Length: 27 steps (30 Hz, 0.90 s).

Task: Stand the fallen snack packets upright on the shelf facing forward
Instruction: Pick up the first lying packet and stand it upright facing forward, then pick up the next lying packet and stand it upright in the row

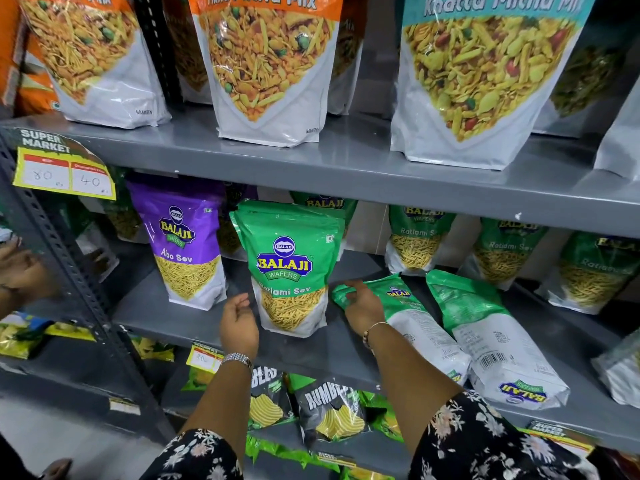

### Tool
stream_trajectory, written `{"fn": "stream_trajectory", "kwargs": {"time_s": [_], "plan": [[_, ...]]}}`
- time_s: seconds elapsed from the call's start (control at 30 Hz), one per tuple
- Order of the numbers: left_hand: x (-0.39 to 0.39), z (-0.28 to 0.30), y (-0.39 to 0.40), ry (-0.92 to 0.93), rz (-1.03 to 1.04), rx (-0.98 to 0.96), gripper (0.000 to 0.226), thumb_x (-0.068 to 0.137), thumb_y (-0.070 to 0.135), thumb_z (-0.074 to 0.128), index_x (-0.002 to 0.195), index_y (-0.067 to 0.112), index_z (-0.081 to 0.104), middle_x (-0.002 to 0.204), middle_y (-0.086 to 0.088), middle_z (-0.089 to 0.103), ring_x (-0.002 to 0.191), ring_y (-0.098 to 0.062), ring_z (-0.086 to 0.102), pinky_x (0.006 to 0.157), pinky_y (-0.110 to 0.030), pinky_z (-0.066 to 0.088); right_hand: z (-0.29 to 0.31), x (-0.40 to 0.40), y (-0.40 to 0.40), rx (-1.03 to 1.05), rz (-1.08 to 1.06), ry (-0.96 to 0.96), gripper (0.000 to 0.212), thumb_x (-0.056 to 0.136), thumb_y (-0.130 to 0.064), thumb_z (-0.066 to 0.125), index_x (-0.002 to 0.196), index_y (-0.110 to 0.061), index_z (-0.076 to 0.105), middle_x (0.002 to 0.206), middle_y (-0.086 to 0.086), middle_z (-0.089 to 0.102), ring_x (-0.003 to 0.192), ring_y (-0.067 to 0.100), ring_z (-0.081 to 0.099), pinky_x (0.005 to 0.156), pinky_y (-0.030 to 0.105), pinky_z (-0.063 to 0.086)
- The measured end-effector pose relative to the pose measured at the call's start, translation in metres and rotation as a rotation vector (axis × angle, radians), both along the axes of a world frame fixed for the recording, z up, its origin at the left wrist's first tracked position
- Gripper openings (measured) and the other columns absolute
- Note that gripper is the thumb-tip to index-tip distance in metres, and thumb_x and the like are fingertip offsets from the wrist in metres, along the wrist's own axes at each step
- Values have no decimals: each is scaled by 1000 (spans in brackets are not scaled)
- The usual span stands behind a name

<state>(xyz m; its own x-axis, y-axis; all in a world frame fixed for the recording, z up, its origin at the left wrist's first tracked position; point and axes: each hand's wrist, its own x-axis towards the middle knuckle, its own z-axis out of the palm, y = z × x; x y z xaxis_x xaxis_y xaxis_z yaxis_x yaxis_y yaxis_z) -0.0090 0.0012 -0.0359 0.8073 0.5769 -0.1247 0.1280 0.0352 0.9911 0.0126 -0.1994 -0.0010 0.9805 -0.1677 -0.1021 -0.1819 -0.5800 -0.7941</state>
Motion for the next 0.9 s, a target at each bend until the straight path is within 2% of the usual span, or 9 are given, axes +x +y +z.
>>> {"fn": "stream_trajectory", "kwargs": {"time_s": [0.13, 0.27, 0.37, 0.43, 0.53, 0.63, 0.73, 0.8, 0.9], "plan": [[-15, 5, -23, 154, 82, 37, 27, 91, 11, 41, 113, 4, 55, 120, -25, 59, 111, -42, 54, 94, -44, 42, 7, -9, -15, -42, -2, -17, 47, 83, 1, 49, 126, -15, 54, 120, 18, 65, 112, 34, 60, 93, 30, 46], [-23, 2, -44, 269, -31, 21, 33, 87, 15, 42, 112, -1, 56, 118, -29, 59, 110, -44, 54, 93, -42, 42, 12, -22, -37, -77, -23, -14, 55, 78, 6, 48, 128, -14, 54, 119, 19, 65, 111, 33, 60, 91, 31, 48], [4, -49, -49, 344, -119, 20, 51, 66, 27, 39, 103, -4, 57, 110, -36, 61, 100, -51, 60, 89, -57, 50, 15, -34, -53, -88, -32, -35, 58, 76, 9, 47, 129, -13, 53, 116, 21, 65, 107, 35, 62, 88, 36, 51], [13, -65, -57, 393, -192, 17, 50, 64, 24, 41, 98, -10, 56, 111, -39, 59, 99, -56, 58, 85, -63, 49, 15, -41, -65, -116, -40, -66, 59, 75, 9, 47, 129, -14, 54, 118, 20, 65, 107, 34, 62, 89, 39, 53], [-10, -25, -82, 413, -345, 28, 25, 80, 9, 45, 95, -5, 60, 100, -27, 65, 100, -44, 63, 88, -49, 53, 17, -49, -85, -210, -96, -96, 59, 76, 6, 45, 128, -20, 56, 119, 15, 65, 107, 34, 62, 84, 39, 54], [-31, -3, -114, 413, -479, -156, 15, 91, 5, 41, 83, 5, 53, 75, -8, 55, 67, -23, 60, 56, -28, 49, 15, -53, -109, -315, -171, -27, 53, 83, -2, 45, 133, -19, 49, 121, 20, 64, 111, 37, 61, 89, 41, 51], [-43, 2, -144, 412, -577, -286, 9, 93, 6, 45, 85, 5, 50, 77, -8, 52, 65, -20, 53, 54, -28, 39, 11, -57, -129, -271, -262, 134, 37, 91, -17, 46, 126, -9, 54, 123, 20, 63, 116, 37, 58, 95, 39, 47], [-48, 5, -159, 392, -616, -333, 9, 91, 10, 52, 85, 3, 54, 77, -8, 57, 65, -21, 55, 56, -28, 42, 9, -57, -138, -248, -253, 216, 37, 93, -21, 42, 122, -5, 59, 125, 19, 62, 118, 35, 57, 96, 36, 46], [-47, 3, -173, 367, -619, -359, 27, 86, 3, 59, 59, 5, 53, 52, -7, 59, 46, -17, 56, 40, -24, 45, 11, -56, -144, -302, -197, 316, 35, 92, -20, 44, 115, 0, 62, 120, 18, 65, 113, 33, 60, 89, 33, 47]]}}
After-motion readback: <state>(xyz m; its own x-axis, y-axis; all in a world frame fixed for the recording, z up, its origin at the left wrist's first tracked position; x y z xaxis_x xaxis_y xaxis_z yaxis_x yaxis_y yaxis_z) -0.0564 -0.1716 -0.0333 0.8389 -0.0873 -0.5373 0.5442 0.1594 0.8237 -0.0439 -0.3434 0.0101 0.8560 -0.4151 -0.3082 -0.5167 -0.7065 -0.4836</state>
